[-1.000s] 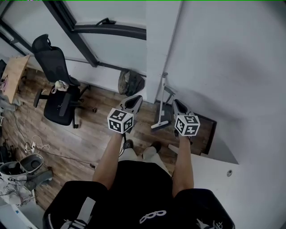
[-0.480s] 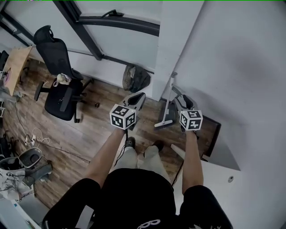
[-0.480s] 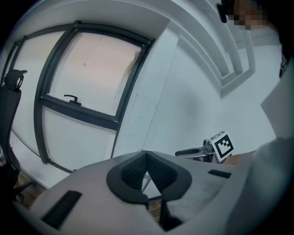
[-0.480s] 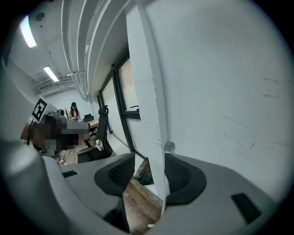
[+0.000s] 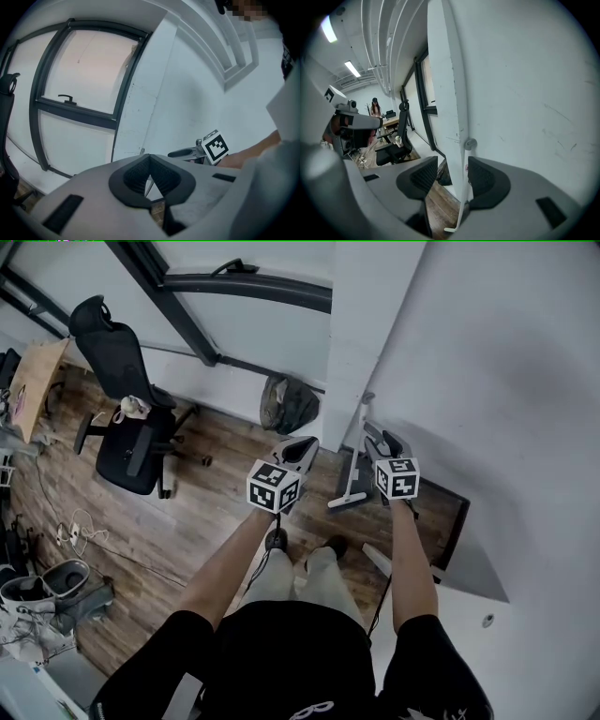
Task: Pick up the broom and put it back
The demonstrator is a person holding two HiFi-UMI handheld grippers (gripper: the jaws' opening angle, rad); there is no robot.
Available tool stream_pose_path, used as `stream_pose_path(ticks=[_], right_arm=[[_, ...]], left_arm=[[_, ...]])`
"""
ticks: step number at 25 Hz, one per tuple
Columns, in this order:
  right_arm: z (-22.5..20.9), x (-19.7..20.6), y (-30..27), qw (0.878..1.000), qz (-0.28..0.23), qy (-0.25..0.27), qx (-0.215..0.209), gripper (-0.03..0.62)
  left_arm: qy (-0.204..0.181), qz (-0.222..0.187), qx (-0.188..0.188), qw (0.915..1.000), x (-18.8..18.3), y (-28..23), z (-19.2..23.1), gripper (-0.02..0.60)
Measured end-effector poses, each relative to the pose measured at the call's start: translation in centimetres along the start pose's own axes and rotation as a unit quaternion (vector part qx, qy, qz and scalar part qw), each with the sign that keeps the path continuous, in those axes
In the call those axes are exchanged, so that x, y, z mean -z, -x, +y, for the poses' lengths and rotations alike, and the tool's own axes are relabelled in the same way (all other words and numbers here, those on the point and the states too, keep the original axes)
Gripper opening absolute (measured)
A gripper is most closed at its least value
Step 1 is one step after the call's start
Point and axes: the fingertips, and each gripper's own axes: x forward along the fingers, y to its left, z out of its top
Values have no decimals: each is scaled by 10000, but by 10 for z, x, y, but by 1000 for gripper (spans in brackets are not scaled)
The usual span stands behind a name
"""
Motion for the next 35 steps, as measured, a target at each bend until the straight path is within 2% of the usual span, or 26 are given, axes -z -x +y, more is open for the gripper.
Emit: stream_pose_path(ticks=[11,16,22,35], right_arm=[[-17,15,-27,9999,34,64,-93,195],[-22,26,-31,10000,60,49,-42,195],[-22,34,-46,9998,168,-70,80,195],[-36,48,-104,9974,482,-410,351,195]], left_arm=[[117,50,-191,9997,21,-28,3,18],[-73,155,-50,9998,28,-45,-4,18],[-290,364,330,9984,29,-68,-2,18],[-184,652,567,9961,33,-98,41,18]])
